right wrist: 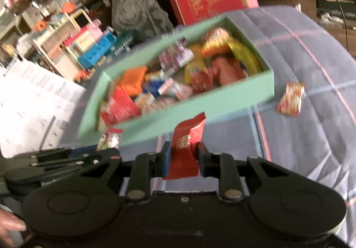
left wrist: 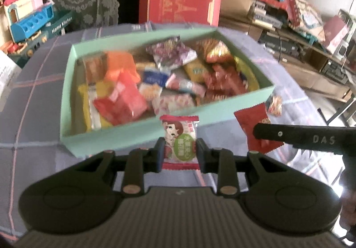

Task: Organize snacks
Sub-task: 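Carry both candies into the box and open both tools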

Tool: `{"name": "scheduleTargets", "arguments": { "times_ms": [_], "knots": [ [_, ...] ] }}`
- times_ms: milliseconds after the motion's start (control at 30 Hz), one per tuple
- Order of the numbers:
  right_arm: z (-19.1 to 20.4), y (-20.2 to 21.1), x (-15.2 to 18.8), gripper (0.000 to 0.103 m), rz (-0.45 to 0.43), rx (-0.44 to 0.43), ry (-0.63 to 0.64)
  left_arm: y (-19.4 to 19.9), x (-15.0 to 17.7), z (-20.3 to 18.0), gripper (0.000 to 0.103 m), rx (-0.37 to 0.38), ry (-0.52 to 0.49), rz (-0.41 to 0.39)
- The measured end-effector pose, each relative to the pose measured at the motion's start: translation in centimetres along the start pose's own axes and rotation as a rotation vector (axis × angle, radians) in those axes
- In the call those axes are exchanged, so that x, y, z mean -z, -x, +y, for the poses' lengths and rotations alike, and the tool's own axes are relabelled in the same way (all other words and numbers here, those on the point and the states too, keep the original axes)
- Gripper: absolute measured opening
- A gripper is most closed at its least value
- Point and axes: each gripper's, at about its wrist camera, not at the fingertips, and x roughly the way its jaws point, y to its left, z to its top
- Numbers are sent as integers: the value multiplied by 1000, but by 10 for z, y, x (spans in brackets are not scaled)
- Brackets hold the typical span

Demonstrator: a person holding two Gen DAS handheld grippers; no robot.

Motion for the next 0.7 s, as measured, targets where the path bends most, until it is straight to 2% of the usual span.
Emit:
{"name": "scheduleTargets", "arguments": {
  "times_ms": [233, 600, 667, 700],
  "knots": [
    [14, -7, -47, 24, -58, -42, 27, -5, -40, 3, 29, -11, 14, -54],
    [32, -62, -107, 24, -64, -38, 37, -50, -87, 20, 30, -55, 46, -39],
    [35, -73, -112, 26, -56, -33, 44, -58, -91, 22, 40, -75, 51, -38],
    [38, -76, -113, 26, -55, -32, 49, -61, -92, 24, 63, -84, 56, -35]
  ]
}}
